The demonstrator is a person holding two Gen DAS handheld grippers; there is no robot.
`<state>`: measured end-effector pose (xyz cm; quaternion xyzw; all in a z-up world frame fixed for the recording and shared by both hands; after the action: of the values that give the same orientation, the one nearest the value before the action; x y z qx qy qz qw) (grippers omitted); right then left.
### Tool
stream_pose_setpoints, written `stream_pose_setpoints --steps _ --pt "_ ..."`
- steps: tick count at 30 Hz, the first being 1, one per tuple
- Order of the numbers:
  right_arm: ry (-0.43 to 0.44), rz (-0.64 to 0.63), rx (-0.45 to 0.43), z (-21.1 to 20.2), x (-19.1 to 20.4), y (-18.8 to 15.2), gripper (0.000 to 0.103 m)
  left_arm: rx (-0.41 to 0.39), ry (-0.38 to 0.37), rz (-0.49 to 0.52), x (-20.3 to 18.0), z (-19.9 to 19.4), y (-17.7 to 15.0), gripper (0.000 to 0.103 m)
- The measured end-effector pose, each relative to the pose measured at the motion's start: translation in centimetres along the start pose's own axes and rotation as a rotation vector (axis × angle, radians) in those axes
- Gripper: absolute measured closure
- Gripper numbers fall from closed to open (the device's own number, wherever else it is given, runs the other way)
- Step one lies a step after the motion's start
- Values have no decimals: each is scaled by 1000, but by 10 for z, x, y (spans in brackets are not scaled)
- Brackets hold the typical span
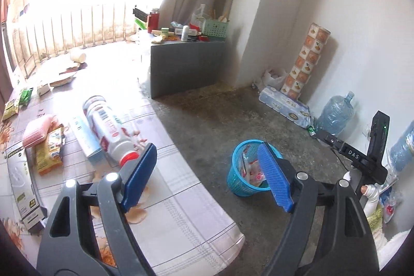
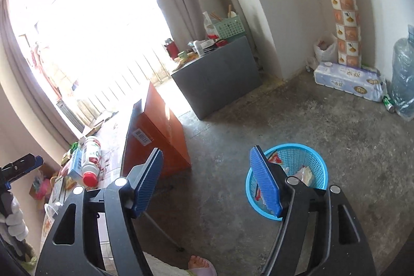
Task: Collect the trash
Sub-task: 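Turn both open tools from the wastebasket back over the table, then close the right tool on the rim of the clear plastic cup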
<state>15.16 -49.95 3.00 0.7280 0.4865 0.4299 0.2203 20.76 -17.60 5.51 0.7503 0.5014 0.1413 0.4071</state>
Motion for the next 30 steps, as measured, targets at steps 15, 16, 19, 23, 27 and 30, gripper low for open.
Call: stream_pose_setpoints --steps 15,16,19,23,27,30 --pt "399 -355 265 28 272 -73 10 -67 435 -409 202 -161 -142 24" --pt "402 -391 294 31 289 -85 10 -65 443 -426 208 -165 -152 24" --pt "384 -486 362 43 331 -117 10 -68 466 -453 223 -173 -173 24" --pt "321 -588 419 66 375 -141 21 -74 470 -474 234 -175 -194 24" --pt "241 -699 420 81 401 -157 33 -83 454 -466 237 -173 -208 24" --pt "182 -748 414 89 407 -163 38 -84 442 -470 240 -174 -217 24"
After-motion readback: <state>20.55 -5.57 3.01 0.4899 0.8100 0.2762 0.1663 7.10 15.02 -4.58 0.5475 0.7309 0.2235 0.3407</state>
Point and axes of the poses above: each gripper's, at about its wrist camera, not at the fingertips, and z roughly the way its jaws point, x to its left, y to its top, the point moved 3 cm from there along z, roughly the way its jaws point
